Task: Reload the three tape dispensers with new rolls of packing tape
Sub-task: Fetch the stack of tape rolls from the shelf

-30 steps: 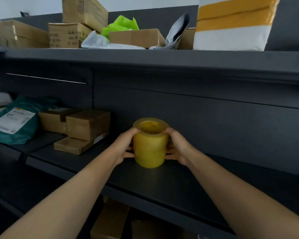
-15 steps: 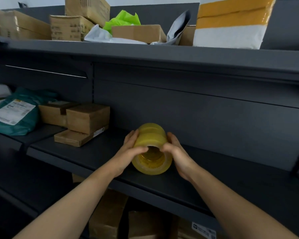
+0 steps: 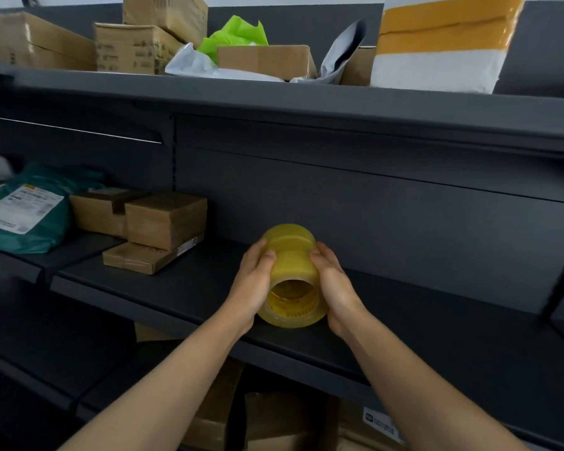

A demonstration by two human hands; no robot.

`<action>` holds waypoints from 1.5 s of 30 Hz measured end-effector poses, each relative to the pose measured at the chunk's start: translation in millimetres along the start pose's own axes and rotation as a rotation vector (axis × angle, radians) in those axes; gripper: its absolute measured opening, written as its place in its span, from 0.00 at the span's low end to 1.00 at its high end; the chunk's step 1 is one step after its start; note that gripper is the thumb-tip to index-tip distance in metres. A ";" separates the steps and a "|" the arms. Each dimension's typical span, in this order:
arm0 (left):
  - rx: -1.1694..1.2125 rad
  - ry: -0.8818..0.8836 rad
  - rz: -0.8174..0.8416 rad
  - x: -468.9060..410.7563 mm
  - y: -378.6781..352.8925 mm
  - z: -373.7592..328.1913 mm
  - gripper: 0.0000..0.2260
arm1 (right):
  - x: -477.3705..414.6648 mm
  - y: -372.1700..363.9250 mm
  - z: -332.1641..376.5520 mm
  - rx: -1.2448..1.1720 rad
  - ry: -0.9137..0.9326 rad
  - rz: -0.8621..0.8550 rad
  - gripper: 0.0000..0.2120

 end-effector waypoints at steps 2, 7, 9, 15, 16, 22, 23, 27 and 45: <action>0.025 -0.079 -0.024 10.2 0.1 -1.2 0.20 | 10.9 1.1 0.2 -0.034 0.046 -0.025 0.26; 0.067 -0.255 0.012 40.3 -7.4 -5.6 0.17 | 50.6 12.5 1.9 -0.081 0.223 -0.147 0.21; 0.082 -0.318 0.033 52.8 -13.9 -8.2 0.16 | 66.4 19.8 2.1 -0.077 0.285 -0.205 0.21; 0.132 -0.430 0.107 92.1 -42.4 -14.0 0.19 | 111.9 51.7 0.3 -0.009 0.421 -0.381 0.22; 0.139 -0.445 0.125 99.2 -48.4 -14.1 0.19 | 120.2 58.5 -0.5 0.007 0.436 -0.412 0.22; 0.205 -0.451 0.272 147.9 -95.0 -15.8 0.19 | 178.5 107.2 1.3 0.076 0.492 -0.583 0.21; 0.219 -0.452 0.298 157.6 -104.4 -16.7 0.20 | 189.5 116.7 1.8 0.081 0.493 -0.608 0.21; 0.282 -0.433 0.410 204.3 -146.0 -21.5 0.21 | 241.6 158.7 3.7 0.092 0.482 -0.698 0.20; 0.492 -0.261 0.830 510.5 -321.1 -48.5 0.19 | 545.0 349.1 16.3 0.258 0.366 -1.212 0.24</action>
Point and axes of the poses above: each hand's wrist, its own x-axis away from the middle knuckle, its own y-axis out of the back of the hand, z = x × y, the point moved 2 cm from there along -x, towards the middle knuckle, and after that the axes turned 6 degrees about -z, right-handed, at the moved point
